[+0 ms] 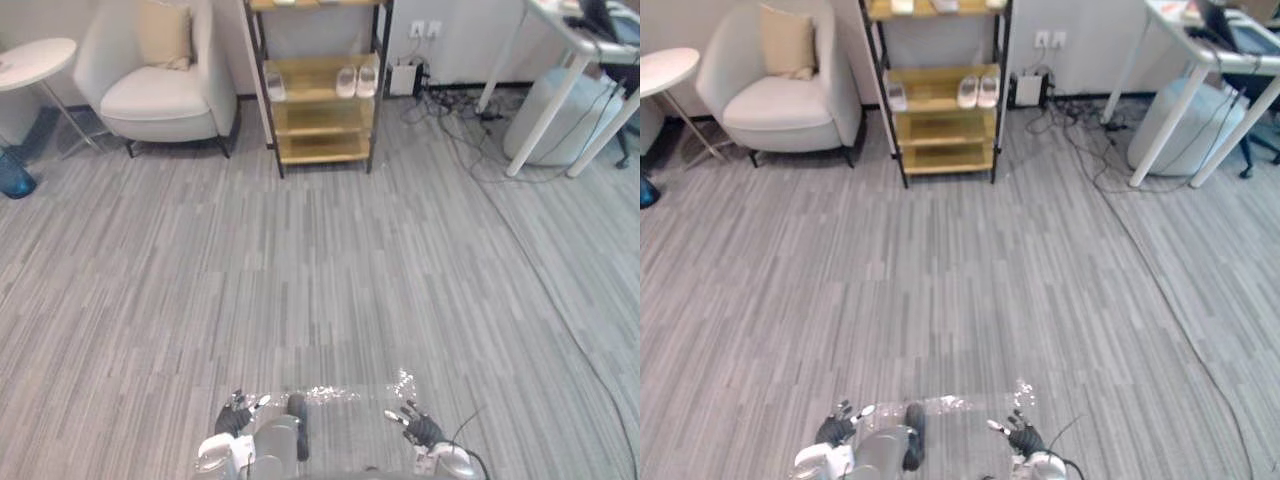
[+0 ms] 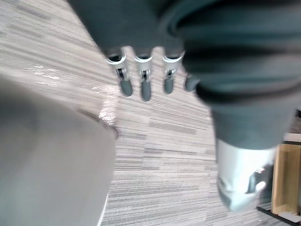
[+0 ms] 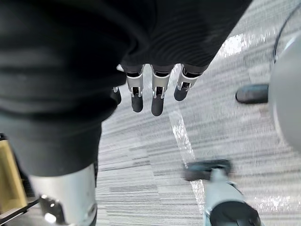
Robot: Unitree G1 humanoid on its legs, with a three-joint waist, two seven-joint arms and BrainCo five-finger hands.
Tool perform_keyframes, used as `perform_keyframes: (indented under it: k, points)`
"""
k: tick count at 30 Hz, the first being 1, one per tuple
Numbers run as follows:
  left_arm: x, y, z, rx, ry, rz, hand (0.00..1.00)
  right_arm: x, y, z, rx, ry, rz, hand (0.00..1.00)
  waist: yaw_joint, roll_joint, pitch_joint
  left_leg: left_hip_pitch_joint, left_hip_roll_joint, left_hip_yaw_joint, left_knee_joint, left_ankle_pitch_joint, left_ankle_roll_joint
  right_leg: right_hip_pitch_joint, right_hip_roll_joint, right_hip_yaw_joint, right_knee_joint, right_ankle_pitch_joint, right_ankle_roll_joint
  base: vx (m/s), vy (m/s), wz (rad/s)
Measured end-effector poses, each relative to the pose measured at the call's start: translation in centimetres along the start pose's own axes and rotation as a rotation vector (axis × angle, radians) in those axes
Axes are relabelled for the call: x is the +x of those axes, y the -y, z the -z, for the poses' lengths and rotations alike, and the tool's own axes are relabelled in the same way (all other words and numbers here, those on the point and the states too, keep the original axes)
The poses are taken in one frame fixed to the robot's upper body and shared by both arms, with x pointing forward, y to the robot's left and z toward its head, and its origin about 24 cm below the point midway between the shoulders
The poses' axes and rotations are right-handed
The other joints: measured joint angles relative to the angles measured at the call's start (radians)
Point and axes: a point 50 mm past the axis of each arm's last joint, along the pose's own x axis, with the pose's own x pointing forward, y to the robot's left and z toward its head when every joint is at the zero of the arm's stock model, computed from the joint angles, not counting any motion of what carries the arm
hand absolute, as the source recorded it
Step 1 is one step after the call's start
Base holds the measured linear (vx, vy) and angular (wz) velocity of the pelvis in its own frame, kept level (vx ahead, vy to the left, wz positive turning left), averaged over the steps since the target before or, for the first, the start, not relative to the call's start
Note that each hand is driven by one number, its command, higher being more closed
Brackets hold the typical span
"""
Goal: Organize the slippers on the shoe rack
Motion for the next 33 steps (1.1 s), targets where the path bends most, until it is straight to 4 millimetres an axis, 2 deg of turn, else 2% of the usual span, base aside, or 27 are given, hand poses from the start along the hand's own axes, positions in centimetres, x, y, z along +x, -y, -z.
perform_keyframes:
  k: [1,2,3,4,5,6,7,9,10,11,13,14,15,16,17,18,19,21,22,23,24,25,28,29,30,32,33]
  points:
    - [0.0,-0.2,0.0,0.002,-0.006,-0.005,0.00,0.0,-0.6,0.3,0.010,-0.004,-0.013,0.00,0.003,-0.014,0.000,0.044,-0.009,0.016,0.009,-0.034,0.011,-0.040,-0.018,0.023,0.156,-0.006,0.013,0.54,0.200,-0.27]
    - [0.0,-0.5,0.1,0.013,-0.013,-0.009,0.00,0.0,-1.1,0.2,-0.007,0.006,-0.030,0.00,0.002,-0.027,0.005,0.123,-0.023,0.030,0.004,-0.073,0.021,-0.104,-0.033,0.050,0.403,0.018,0.070,0.64,0.231,-0.27]
    - [0.0,-0.5,0.2,0.016,-0.016,-0.009,0.00,0.0,-1.1,0.2,-0.014,0.007,-0.032,0.00,0.000,-0.029,0.007,0.143,-0.025,0.029,0.003,-0.083,0.024,-0.123,-0.035,0.056,0.465,0.036,0.098,0.52,0.176,-0.12]
    - [0.0,-0.6,0.3,0.028,-0.026,-0.007,0.00,0.0,-1.1,0.1,-0.022,0.009,-0.035,0.00,-0.004,-0.030,0.008,0.193,-0.028,0.025,0.000,-0.109,0.027,-0.169,-0.032,0.066,0.618,0.079,0.157,0.52,0.125,0.11]
    - [0.0,-0.4,0.4,0.051,-0.034,0.005,0.00,0.0,-1.0,-0.1,-0.026,0.019,-0.035,0.00,-0.010,-0.019,0.016,0.281,-0.027,0.001,-0.022,-0.142,0.033,-0.226,-0.039,0.014,0.812,0.076,0.143,0.62,0.112,0.31]
    - [0.2,-0.1,0.2,0.061,-0.032,0.017,0.00,0.0,-0.7,-0.3,-0.033,0.025,-0.032,0.00,-0.019,-0.019,0.015,0.366,-0.023,-0.022,-0.066,-0.154,0.033,-0.270,-0.057,-0.073,0.894,0.045,0.078,0.63,0.083,0.36]
    - [0.2,0.0,0.2,0.065,-0.032,0.021,0.00,0.0,-0.6,-0.4,-0.035,0.027,-0.032,0.00,-0.020,-0.019,0.016,0.388,-0.021,-0.026,-0.081,-0.154,0.033,-0.282,-0.060,-0.093,0.897,0.034,0.060,0.42,0.015,0.35]
    - [0.3,0.7,0.3,0.062,-0.046,0.036,0.00,0.2,-0.4,-1.5,-0.060,0.058,-0.034,0.00,-0.038,0.000,0.028,0.503,0.021,-0.046,-0.156,-0.154,0.033,-0.385,-0.050,-0.223,0.748,-0.024,-0.010,0.46,-0.032,0.37]
    - [0.3,0.8,0.4,0.059,-0.047,0.038,0.00,0.3,-0.4,-1.8,-0.064,0.065,-0.035,0.00,-0.045,0.003,0.030,0.512,0.028,-0.049,-0.157,-0.154,0.033,-0.399,-0.044,-0.236,0.703,-0.023,-0.011,0.59,-0.082,0.43]
    - [0.3,1.1,0.4,0.043,-0.049,0.043,0.00,0.4,-0.4,-2.4,-0.086,0.078,-0.043,0.00,-0.057,0.011,0.036,0.538,0.047,-0.052,-0.162,-0.154,0.033,-0.441,-0.015,-0.241,0.534,0.000,-0.018,0.50,-0.107,0.31]
    - [0.3,1.2,0.5,0.029,-0.048,0.042,0.00,0.5,-0.5,-2.7,-0.097,0.083,-0.049,0.00,-0.058,0.009,0.040,0.577,0.057,-0.061,-0.169,-0.160,0.023,-0.472,0.042,-0.169,0.247,0.143,-0.024,0.56,-0.155,0.29]
    - [0.3,1.2,0.5,0.028,-0.048,0.041,0.00,0.5,-0.5,-2.7,-0.098,0.082,-0.050,0.00,-0.058,0.008,0.041,0.581,0.056,-0.067,-0.168,-0.164,0.016,-0.472,0.050,-0.153,0.203,0.173,-0.023,0.55,-0.214,0.36]
    - [0.3,0.8,0.4,0.020,-0.043,0.031,0.00,0.5,-0.6,-2.4,-0.100,0.074,-0.054,0.00,-0.061,-0.012,0.045,0.620,0.042,-0.096,-0.167,-0.190,-0.025,-0.466,0.066,-0.111,0.083,0.304,-0.034,0.60,-0.270,0.49]
    - [0.3,0.7,0.4,-0.017,-0.052,0.009,0.00,0.6,-0.5,-3.2,-0.117,0.102,-0.058,0.00,-0.072,-0.008,0.065,0.676,0.046,-0.140,-0.164,-0.238,-0.045,-0.478,0.073,-0.096,0.177,0.351,-0.076,0.69,-0.305,0.44]
    - [0.3,1.0,0.6,-0.033,-0.057,0.014,0.00,0.7,-0.3,-3.8,-0.127,0.114,-0.052,0.00,-0.073,0.019,0.073,0.690,0.070,-0.147,-0.163,-0.241,-0.045,-0.483,0.092,-0.126,0.218,0.337,-0.083,0.54,-0.273,0.28]
    - [0.2,1.6,1.1,-0.059,-0.071,0.020,0.00,0.7,0.2,-4.1,-0.134,0.115,-0.041,0.00,-0.075,0.047,0.070,0.689,0.103,-0.166,-0.130,-0.241,-0.045,-0.482,0.113,-0.135,0.249,0.256,-0.075,0.48,-0.250,0.09]
    - [-0.1,1.9,1.5,-0.088,-0.080,0.017,0.00,0.7,0.5,-4.0,-0.126,0.111,-0.030,0.00,-0.074,0.070,0.059,0.629,0.140,-0.193,0.003,-0.238,-0.047,-0.462,0.142,-0.162,0.240,0.219,-0.093,0.58,-0.334,0.18]
    - [0.0,1.8,1.3,-0.117,-0.066,0.005,0.00,0.7,0.5,-4.0,-0.123,0.112,-0.026,0.00,-0.075,0.077,0.057,0.541,0.167,-0.210,0.198,-0.203,-0.068,-0.424,0.165,-0.185,0.210,0.196,-0.105,0.45,-0.234,0.30]
    - [0.2,1.8,0.4,-0.139,-0.039,0.002,0.00,0.5,0.7,-3.6,-0.118,0.107,-0.014,0.00,-0.074,0.080,0.074,0.389,0.223,-0.187,0.527,-0.125,-0.107,-0.309,0.198,-0.201,0.126,0.188,-0.130,0.41,-0.156,0.40]
    - [0.2,1.8,0.2,-0.140,-0.030,0.003,0.00,0.4,0.6,-3.5,-0.116,0.103,-0.012,0.00,-0.073,0.074,0.079,0.369,0.230,-0.171,0.574,-0.137,-0.110,-0.280,0.202,-0.202,0.111,0.185,-0.135,0.61,-0.219,0.47]
    - [0.3,1.8,-0.5,-0.134,-0.003,0.008,0.00,0.4,0.3,-2.9,-0.102,0.089,-0.010,0.00,-0.056,0.059,0.091,0.310,0.237,-0.109,0.661,-0.190,-0.107,-0.179,0.201,-0.212,0.060,0.175,-0.143,0.49,-0.164,0.23]
    - [0.4,1.9,-0.8,-0.122,0.009,0.017,0.00,0.4,0.2,-2.5,-0.091,0.078,-0.009,0.00,-0.052,0.044,0.087,0.256,0.219,-0.048,0.621,-0.237,-0.086,-0.102,0.192,-0.220,0.008,0.173,-0.139,0.47,-0.160,0.23]
    - [0.4,2.6,-1.3,-0.103,0.035,0.057,0.00,0.5,0.0,-2.9,-0.091,0.087,-0.013,0.00,-0.045,0.038,0.090,0.165,0.143,0.002,0.405,-0.268,-0.052,-0.033,0.172,-0.220,-0.064,0.164,-0.125,0.40,-0.073,0.05]
    - [0.4,3.3,-1.6,-0.101,0.050,0.076,0.00,0.5,-0.2,-2.9,-0.087,0.084,-0.017,0.00,-0.039,0.053,0.086,0.094,0.077,0.008,0.165,-0.208,-0.026,-0.011,0.155,-0.210,-0.089,0.133,-0.117,0.33,0.075,-0.16]
    - [0.4,3.4,-1.6,-0.102,0.051,0.079,0.00,0.5,-0.3,-2.7,-0.086,0.078,-0.019,0.00,-0.028,0.057,0.083,0.078,0.054,0.005,0.070,-0.129,-0.022,-0.002,0.148,-0.196,-0.091,0.115,-0.106,0.41,0.108,-0.32]
    - [0.3,3.5,-1.5,-0.102,0.051,0.077,0.00,0.4,-0.7,-1.7,-0.085,0.050,-0.035,0.00,0.006,0.059,0.068,0.091,0.031,0.011,-0.019,0.023,-0.002,0.033,0.131,-0.146,-0.095,0.080,-0.064,0.46,0.164,-0.48]
    - [0.3,3.4,-1.4,-0.106,0.047,0.073,0.00,0.4,-1.0,-1.6,-0.080,0.046,-0.042,0.00,0.006,0.062,0.061,0.095,0.029,0.011,-0.022,0.054,0.016,0.041,0.130,-0.140,-0.094,0.076,-0.056,0.57,0.175,-0.39]
